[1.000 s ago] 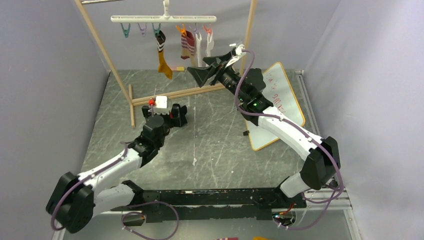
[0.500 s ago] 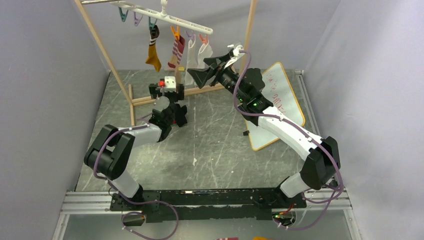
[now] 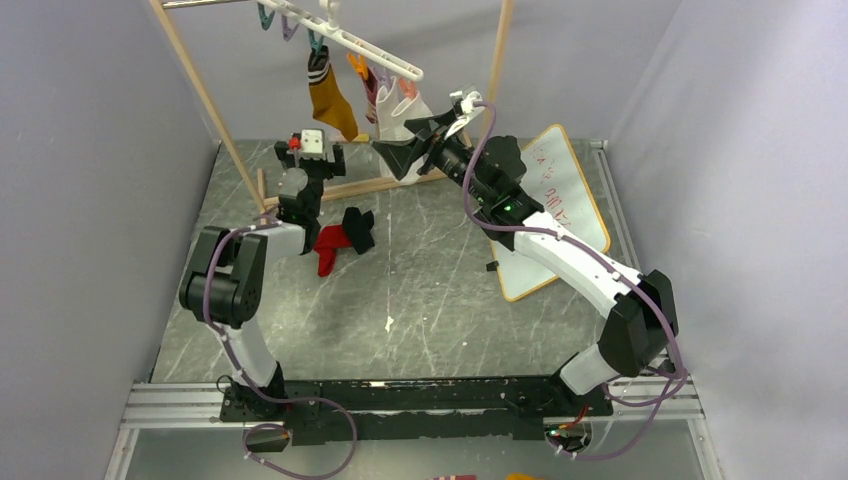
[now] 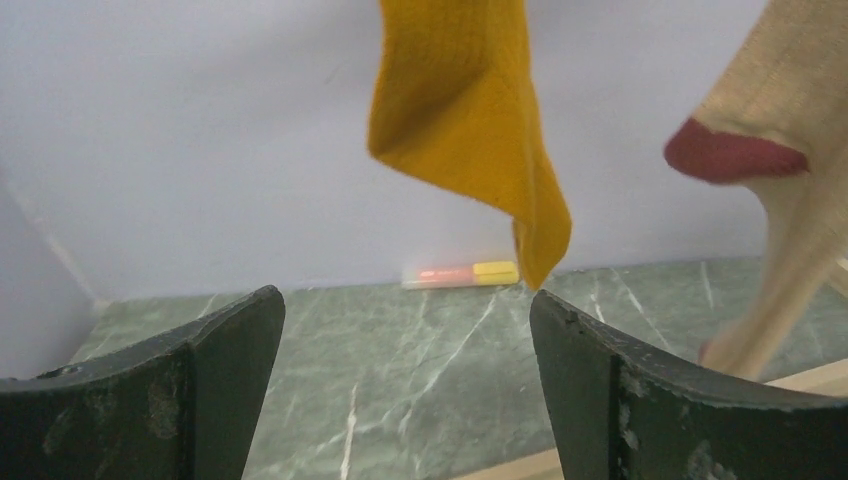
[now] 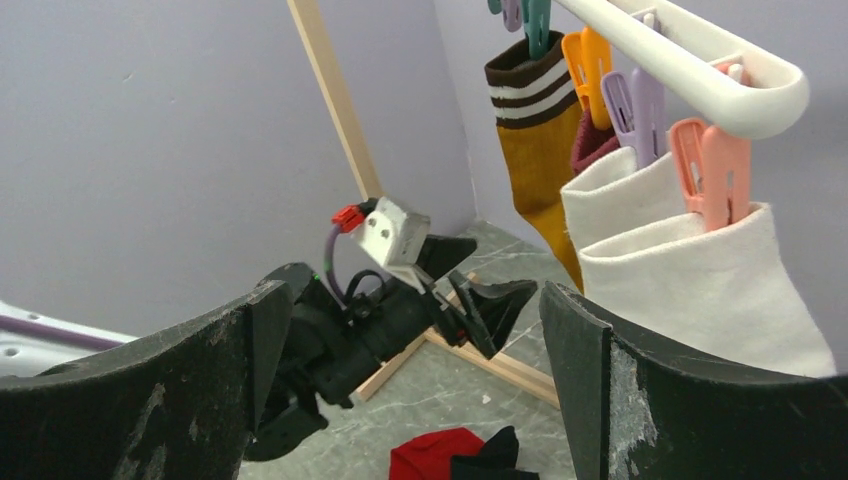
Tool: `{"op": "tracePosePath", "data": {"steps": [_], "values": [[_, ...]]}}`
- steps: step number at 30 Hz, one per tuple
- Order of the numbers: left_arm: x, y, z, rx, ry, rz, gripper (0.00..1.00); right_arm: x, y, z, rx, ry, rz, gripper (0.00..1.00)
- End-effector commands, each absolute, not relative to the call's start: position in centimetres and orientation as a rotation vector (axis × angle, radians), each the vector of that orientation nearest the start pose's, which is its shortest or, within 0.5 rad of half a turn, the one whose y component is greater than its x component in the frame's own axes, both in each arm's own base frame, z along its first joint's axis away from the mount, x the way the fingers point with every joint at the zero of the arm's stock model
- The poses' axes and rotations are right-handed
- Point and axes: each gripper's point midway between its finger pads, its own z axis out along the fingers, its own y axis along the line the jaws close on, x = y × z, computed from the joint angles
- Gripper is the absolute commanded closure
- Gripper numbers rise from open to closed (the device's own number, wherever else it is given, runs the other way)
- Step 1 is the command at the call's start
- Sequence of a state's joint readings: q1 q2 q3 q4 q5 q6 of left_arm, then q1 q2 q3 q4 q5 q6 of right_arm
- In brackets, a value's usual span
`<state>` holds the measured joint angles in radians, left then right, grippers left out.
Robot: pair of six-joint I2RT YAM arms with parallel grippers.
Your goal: Remove the socks clipped to the hanger
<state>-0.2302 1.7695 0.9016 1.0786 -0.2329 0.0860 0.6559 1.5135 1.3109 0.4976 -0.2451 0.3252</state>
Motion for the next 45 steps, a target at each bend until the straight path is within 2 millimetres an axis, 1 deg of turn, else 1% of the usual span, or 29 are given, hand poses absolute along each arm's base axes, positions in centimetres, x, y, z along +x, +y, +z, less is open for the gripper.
{"op": "tracePosePath", "data": {"steps": [1, 4, 5, 7, 9, 11, 12, 13, 14, 15, 16, 17, 18, 20, 22, 23, 24, 28, 29, 30, 31, 35, 36, 37, 39, 41, 42, 45], "values": [[54.5, -10.1, 25.6, 0.154, 1.279, -0.121, 0.03, 35.8, 34.7, 44.0, -0.448, 1.219, 1.005, 0.00], [56.1, -11.2, 25.8, 0.228, 1.244, -0.192, 0.03, 35.8, 34.8, 44.0, -0.453, 1.219, 1.003, 0.00], [56.8, -11.2, 26.5, 0.240, 1.220, -0.216, 0.03, 35.8, 34.9, 44.0, -0.455, 1.220, 1.004, 0.00], [58.2, -11.4, 26.5, 0.252, 1.207, -0.294, 0.03, 36.0, 34.9, 43.9, -0.458, 1.224, 1.000, 0.00], [59.8, -11.1, 26.0, 0.262, 1.212, -0.348, 0.03, 35.9, 35.0, 43.9, -0.462, 1.223, 1.000, 0.00], [61.2, -10.8, 25.5, 0.266, 1.216, -0.365, 0.03, 36.0, 35.0, 43.9, -0.464, 1.225, 0.996, 0.00], [61.7, -10.7, 25.4, 0.271, 1.213, -0.367, 0.06, 36.0, 34.9, 43.8, -0.465, 1.226, 0.992, 0.00], [62.1, -10.5, 25.2, 0.276, 1.214, -0.371, 0.12, 36.0, 34.9, 43.8, -0.467, 1.226, 0.989, 0.00], [62.5, -10.5, 25.0, 0.281, 1.218, -0.382, 0.25, 36.1, 34.9, 43.8, -0.467, 1.228, 0.986, 0.00], [62.8, -10.5, 25.1, 0.290, 1.216, -0.399, 0.45, 36.1, 34.9, 43.7, -0.468, 1.229, 0.984, 0.00], [62.9, -10.5, 25.1, 0.295, 1.217, -0.417, 0.81, 36.1, 34.9, 43.7, -0.469, 1.230, 0.982, 0.00], [62.9, -10.5, 25.2, 0.287, 1.216, -0.424, 0.93, 36.1, 35.0, 43.7, -0.469, 1.230, 0.985, 0.00], [62.7, -10.5, 25.3, 0.286, 1.210, -0.424, 0.95, 36.2, 35.0, 43.7, -0.471, 1.230, 0.989, 0.00], [62.0, -10.5, 25.7, 0.288, 1.203, -0.430, 0.95, 36.2, 35.3, 43.6, -0.474, 1.232, 0.998, 0.00], [60.8, -10.5, 26.0, 0.286, 1.197, -0.434, 0.95, 36.4, 35.4, 43.5, -0.464, 1.235, 1.002, 0.00], [60.0, -10.5, 26.5, 0.285, 1.186, -0.434, 0.95, 36.4, 35.5, 43.5, -0.464, 1.234, 1.010, 0.00], [59.0, -10.5, 27.4, 0.286, 1.168, -0.436, 0.95, 36.4, 35.7, 43.5, -0.463, 1.233, 1.020, 0.00], [55.6, -10.7, 28.2, 0.269, 1.164, -0.418, 0.95, 36.3, 37.5, 43.9, -0.482, 1.227, 1.055, 0.00], [54.6, -10.9, 28.6, 0.270, 1.157, -0.412, 0.95, 36.2, 38.0, 44.1, -0.491, 1.221, 1.061, 0.00], [53.7, -11.3, 28.5, 0.271, 1.159, -0.404, 0.95, 36.1, 38.6, 44.4, -0.499, 1.213, 1.068, 0.00], [52.7, -12.0, 28.2, 0.276, 1.168, -0.401, 0.95, 35.9, 39.3, 44.7, -0.509, 1.203, 1.079, 0.00], [49.7, -14.0, 28.7, 0.287, 1.172, -0.360, 0.95, 36.1, 41.3, 45.9, -0.519, 1.177, 1.121, 0.00], [49.1, -14.5, 28.9, 0.289, 1.169, -0.358, 0.95, 36.5, 41.6, 46.2, -0.511, 1.174, 1.125, 0.00], [48.6, -14.9, 29.0, 0.288, 1.171, -0.356, 0.95, 37.3, 42.1, 45.9, -0.502, 1.184, 1.121, 0.00], [47.8, -15.7, 29.0, 0.287, 1.178, -0.347, 0.95, 38.5, 42.8, 46.2, -0.480, 1.192, 1.112, 0.01], [47.1, -16.4, 28.9, 0.286, 1.189, -0.344, 0.95, 39.6, 43.4, 46.9, -0.460, 1.189, 1.109, 0.01], [46.7, -16.7, 28.8, 0.293, 1.191, -0.333, 0.95, 39.9, 43.6, 47.9, -0.450, 1.172, 1.113, 0.01], [46.0, -17.7, 28.2, 0.314, 1.208, -0.304, 0.95, 41.6, 44.4, 48.6, -0.407, 1.183, 1.111, 0.02]]}}
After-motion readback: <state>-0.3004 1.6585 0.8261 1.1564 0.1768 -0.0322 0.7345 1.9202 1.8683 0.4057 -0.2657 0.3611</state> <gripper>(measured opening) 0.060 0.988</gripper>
